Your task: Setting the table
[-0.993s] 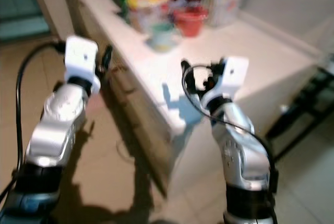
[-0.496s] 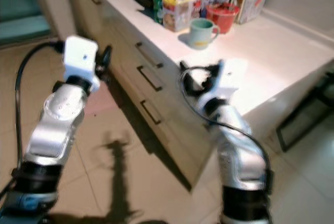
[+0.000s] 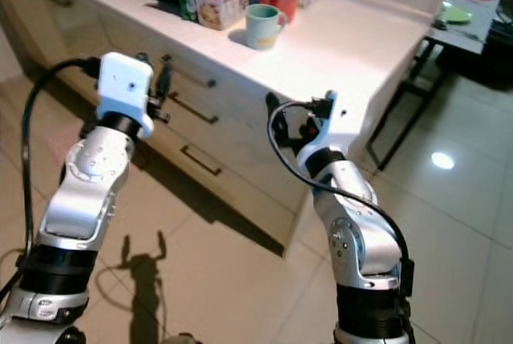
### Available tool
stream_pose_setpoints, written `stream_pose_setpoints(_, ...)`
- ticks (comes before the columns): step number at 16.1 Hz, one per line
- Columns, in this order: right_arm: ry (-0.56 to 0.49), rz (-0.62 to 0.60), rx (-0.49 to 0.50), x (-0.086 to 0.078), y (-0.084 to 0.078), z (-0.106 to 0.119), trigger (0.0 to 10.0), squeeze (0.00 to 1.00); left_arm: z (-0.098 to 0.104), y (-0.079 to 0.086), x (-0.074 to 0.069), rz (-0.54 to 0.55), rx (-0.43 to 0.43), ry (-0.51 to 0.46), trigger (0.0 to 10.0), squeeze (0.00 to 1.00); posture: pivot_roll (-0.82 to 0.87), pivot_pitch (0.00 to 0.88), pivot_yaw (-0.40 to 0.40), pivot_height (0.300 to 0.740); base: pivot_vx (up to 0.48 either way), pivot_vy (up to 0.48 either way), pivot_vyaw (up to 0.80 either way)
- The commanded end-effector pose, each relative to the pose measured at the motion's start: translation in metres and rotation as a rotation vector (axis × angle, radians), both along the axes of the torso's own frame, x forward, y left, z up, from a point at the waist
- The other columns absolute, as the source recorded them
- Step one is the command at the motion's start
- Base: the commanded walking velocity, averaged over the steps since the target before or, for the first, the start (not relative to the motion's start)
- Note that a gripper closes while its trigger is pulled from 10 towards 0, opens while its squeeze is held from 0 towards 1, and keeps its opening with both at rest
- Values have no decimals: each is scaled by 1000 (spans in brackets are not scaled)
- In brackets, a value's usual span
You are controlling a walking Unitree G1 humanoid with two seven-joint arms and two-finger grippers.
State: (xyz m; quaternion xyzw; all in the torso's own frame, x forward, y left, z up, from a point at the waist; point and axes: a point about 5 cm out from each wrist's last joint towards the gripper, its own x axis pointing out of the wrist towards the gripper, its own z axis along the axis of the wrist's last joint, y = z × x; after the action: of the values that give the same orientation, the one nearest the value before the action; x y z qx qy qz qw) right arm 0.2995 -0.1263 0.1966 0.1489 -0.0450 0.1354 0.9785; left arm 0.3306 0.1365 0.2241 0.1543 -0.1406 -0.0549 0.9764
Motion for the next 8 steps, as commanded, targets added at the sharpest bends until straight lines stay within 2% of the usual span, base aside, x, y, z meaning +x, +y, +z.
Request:
stream_pose_setpoints(1, -23, -34, -23, 1, -7, 5, 10000, 0, 4, -4, -1, -3, -12, -20, 10000, 0, 18, 0, 2, 740, 0, 0, 0)
stream_pose_setpoints(8, -21, -62, -53, 2, -10, 4, 10000, 0, 5, -3, -1, -9, -20, -31, 10000, 0, 19, 0, 0, 740, 0, 0, 0)
